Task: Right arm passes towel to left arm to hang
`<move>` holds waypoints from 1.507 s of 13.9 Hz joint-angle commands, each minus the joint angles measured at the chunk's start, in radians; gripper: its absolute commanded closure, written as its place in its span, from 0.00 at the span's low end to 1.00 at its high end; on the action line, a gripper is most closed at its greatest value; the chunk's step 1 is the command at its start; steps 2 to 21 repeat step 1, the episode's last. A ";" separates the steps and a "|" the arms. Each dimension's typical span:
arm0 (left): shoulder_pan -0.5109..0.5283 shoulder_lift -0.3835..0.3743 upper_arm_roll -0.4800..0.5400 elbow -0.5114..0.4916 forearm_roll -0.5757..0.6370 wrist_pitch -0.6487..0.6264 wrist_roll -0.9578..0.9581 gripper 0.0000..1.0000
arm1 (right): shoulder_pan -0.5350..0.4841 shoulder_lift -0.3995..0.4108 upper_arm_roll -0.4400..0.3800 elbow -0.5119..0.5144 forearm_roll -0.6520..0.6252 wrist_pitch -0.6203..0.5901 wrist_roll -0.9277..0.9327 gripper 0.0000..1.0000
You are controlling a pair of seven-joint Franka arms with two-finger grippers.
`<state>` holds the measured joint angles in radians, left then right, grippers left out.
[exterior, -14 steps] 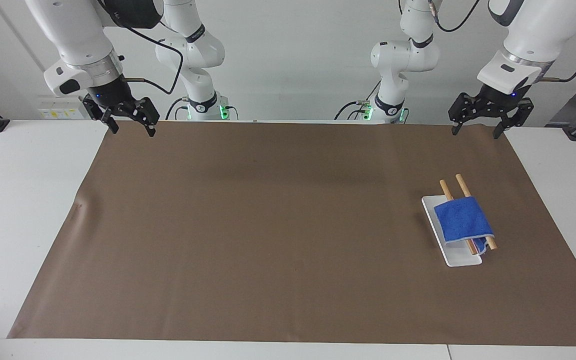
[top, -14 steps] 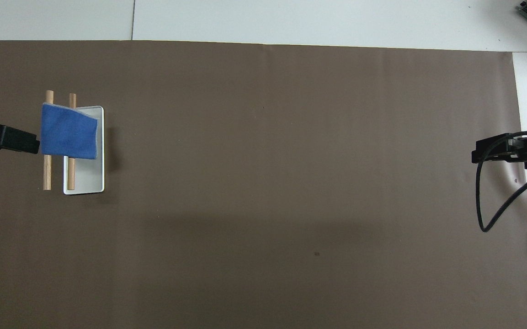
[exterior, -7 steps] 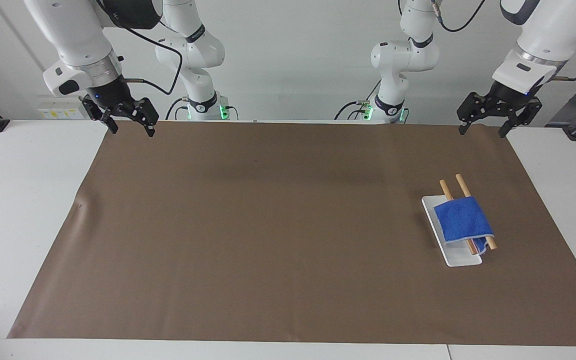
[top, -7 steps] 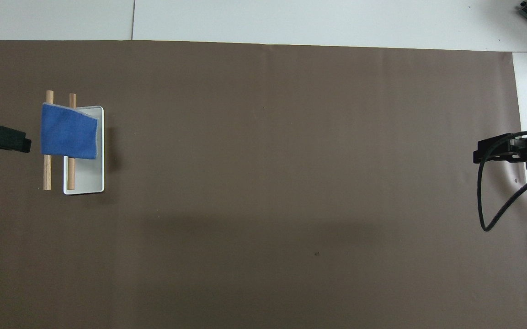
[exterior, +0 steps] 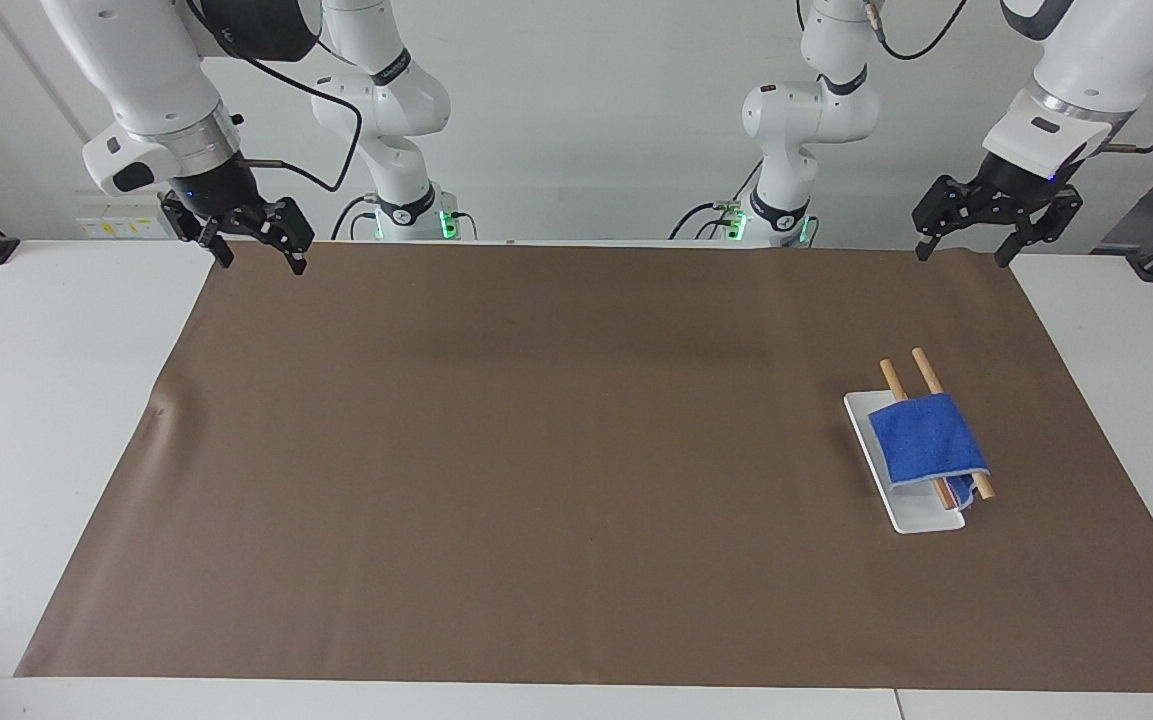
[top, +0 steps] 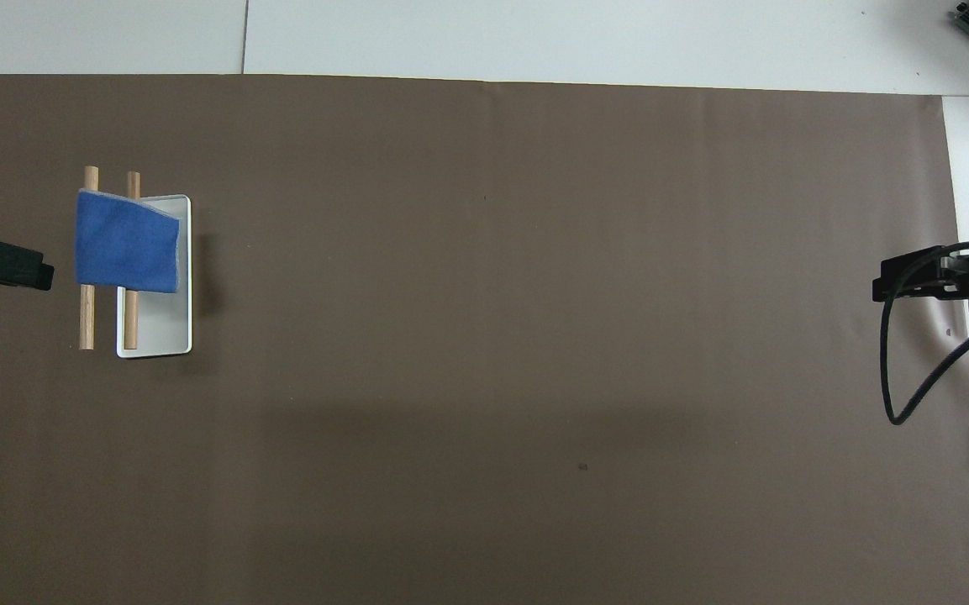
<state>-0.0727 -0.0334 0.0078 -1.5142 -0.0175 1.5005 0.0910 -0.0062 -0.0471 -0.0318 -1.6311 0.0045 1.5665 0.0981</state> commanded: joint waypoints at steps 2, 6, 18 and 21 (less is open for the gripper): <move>-0.007 -0.031 0.000 -0.034 -0.002 -0.008 -0.010 0.00 | -0.005 -0.023 0.003 -0.024 -0.012 0.001 0.008 0.00; -0.007 -0.031 0.000 -0.034 -0.002 -0.008 -0.010 0.00 | -0.005 -0.023 0.003 -0.024 -0.012 0.001 0.008 0.00; -0.007 -0.031 0.000 -0.034 -0.002 -0.008 -0.010 0.00 | -0.005 -0.023 0.003 -0.024 -0.012 0.001 0.008 0.00; -0.007 -0.031 0.000 -0.034 -0.002 -0.008 -0.010 0.00 | -0.005 -0.023 0.003 -0.024 -0.012 0.001 0.008 0.00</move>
